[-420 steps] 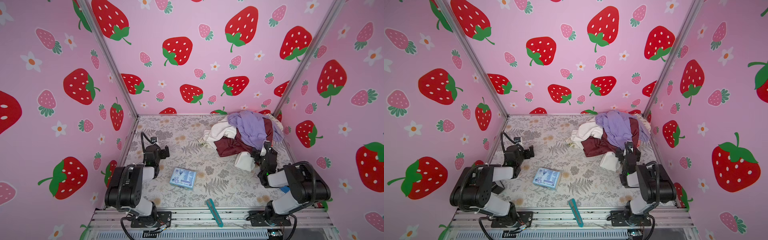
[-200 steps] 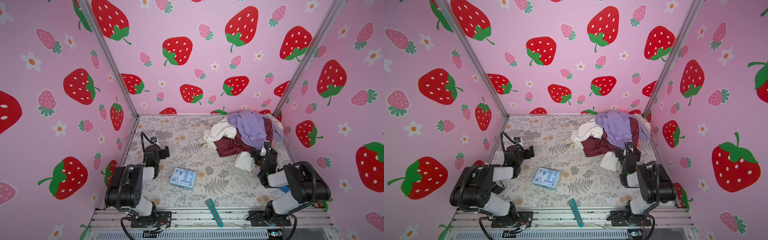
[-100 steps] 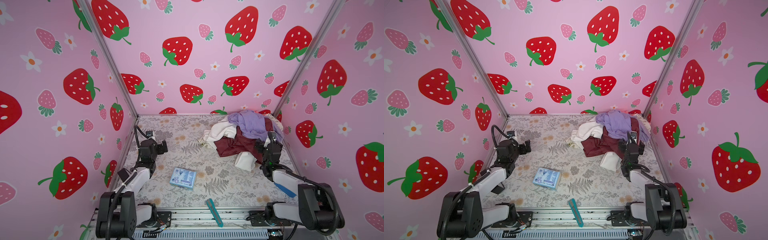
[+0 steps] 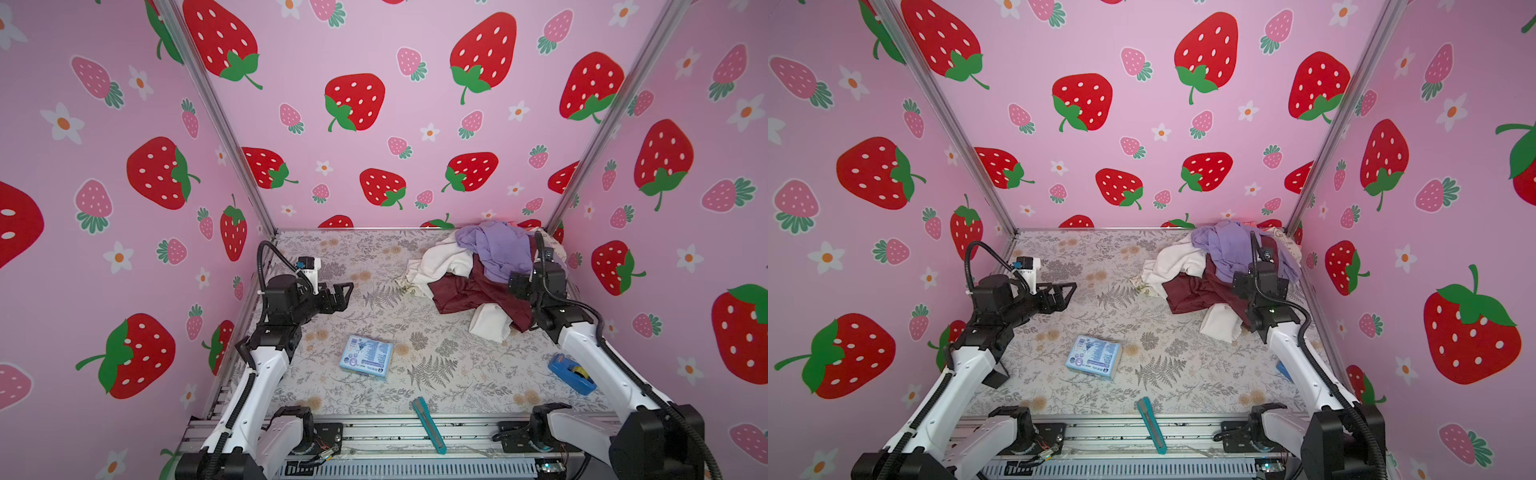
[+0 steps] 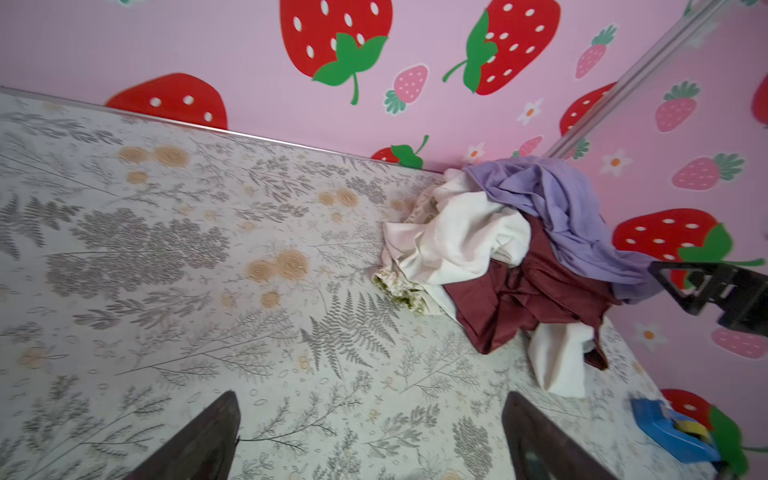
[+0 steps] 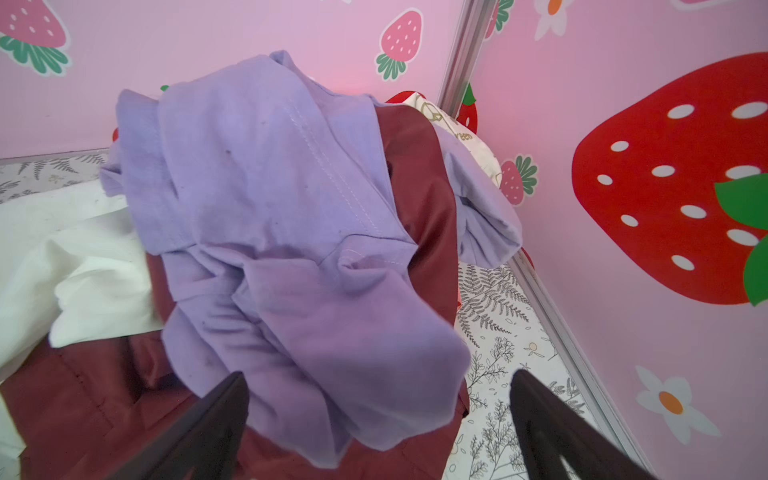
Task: Pick out a specific cloth from the pile
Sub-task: 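Reach the right gripper to the white shirt on the pile while the left gripper rises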
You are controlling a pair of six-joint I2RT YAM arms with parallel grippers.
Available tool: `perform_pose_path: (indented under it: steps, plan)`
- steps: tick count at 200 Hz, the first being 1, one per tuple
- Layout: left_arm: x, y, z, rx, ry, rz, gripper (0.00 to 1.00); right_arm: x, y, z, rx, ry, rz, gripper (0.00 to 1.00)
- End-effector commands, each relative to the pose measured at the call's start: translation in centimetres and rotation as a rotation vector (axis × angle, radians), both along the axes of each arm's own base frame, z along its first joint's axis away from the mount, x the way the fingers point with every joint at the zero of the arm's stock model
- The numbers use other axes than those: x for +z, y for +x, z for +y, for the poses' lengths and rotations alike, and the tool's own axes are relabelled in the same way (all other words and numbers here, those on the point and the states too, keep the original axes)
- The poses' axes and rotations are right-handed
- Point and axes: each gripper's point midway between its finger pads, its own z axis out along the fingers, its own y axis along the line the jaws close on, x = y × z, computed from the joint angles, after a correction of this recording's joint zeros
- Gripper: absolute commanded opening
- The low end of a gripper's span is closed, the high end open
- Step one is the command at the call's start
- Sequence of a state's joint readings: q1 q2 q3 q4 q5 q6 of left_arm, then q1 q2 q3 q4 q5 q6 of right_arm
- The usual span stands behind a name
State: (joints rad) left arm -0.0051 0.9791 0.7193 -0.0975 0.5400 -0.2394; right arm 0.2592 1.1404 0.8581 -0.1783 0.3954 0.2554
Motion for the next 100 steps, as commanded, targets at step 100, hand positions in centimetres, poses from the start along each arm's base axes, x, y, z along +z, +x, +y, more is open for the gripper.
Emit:
perform_pose_path:
  steps: [100]
  plan:
    - [2.9,-4.0,-7.5,-0.388,-0.206,0.067,0.99,2.9,0.0,14.5,0.336,0.016,0.123,1.0]
